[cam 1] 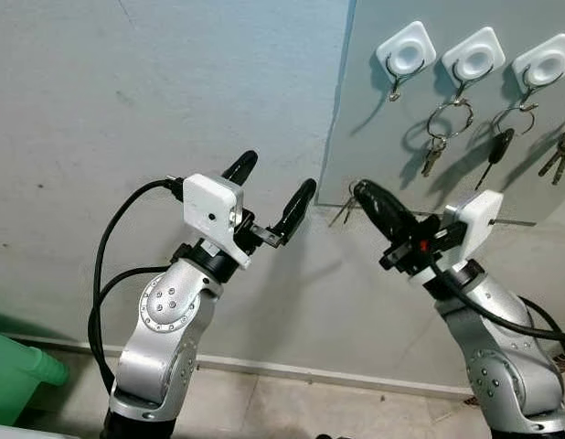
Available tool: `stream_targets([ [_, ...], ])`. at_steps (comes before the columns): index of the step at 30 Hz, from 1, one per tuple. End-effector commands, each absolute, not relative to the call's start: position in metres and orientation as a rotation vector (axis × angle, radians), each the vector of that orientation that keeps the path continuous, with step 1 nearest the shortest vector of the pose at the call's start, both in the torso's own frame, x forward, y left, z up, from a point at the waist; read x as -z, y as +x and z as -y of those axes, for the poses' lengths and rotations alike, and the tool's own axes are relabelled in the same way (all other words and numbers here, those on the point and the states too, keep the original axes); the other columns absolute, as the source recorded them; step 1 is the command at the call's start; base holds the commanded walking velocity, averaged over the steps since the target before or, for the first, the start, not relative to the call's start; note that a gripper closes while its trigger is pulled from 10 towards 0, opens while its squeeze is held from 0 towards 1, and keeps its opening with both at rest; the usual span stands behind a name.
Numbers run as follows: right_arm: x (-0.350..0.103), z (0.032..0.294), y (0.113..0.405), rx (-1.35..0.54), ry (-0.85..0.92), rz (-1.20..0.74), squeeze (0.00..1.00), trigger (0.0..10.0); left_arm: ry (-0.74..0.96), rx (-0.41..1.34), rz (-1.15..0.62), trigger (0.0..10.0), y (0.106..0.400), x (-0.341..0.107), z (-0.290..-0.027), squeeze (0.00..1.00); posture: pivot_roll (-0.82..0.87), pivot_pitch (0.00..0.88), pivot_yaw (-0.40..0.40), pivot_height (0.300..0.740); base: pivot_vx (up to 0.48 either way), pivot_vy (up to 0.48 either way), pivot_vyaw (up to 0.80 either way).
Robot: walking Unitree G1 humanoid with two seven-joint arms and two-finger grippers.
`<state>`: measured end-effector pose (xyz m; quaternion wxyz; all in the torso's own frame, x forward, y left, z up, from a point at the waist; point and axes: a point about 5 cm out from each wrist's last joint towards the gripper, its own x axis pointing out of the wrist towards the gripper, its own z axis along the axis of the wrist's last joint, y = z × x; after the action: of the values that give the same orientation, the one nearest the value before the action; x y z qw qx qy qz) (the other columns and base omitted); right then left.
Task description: Hang keys on a hook
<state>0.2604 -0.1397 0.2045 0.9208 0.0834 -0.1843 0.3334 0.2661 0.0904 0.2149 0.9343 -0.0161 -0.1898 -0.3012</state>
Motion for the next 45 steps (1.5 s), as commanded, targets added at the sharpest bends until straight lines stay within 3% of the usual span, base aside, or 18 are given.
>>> stream_targets([
  [1,-0.216,0.140,0.257,-0.682,0.168,0.425,0.00,10.0,-0.036,0.636,0.386,10.0,0.266,-0.215,-0.088,0.00,-0.04,0.091,-0.015,0.740,0.000,0.000,0.00],
  [10,-0.201,0.142,0.257,-0.635,0.161,0.366,0.00,10.0,-0.057,0.619,0.341,10.0,0.266,-0.207,-0.090,0.00,-0.04,0.088,-0.014,0.740,0.000,0.000,0.00],
  [20,-0.187,0.167,0.260,-0.397,0.120,0.338,0.00,10.0,-0.191,0.398,0.237,10.0,0.275,-0.183,-0.119,0.00,-0.04,0.102,-0.013,0.740,0.000,0.000,0.00],
  [31,-0.203,0.133,0.253,-0.631,0.135,0.383,0.00,10.0,-0.091,0.518,0.282,10.0,0.269,-0.193,-0.102,0.00,-0.03,0.111,-0.013,0.740,0.000,0.000,0.00],
  [45,-0.242,0.136,0.267,-0.612,0.148,0.529,0.00,10.0,-0.068,0.567,0.324,10.0,0.267,-0.205,-0.094,0.00,-0.03,0.114,-0.008,0.740,0.000,0.000,0.00],
])
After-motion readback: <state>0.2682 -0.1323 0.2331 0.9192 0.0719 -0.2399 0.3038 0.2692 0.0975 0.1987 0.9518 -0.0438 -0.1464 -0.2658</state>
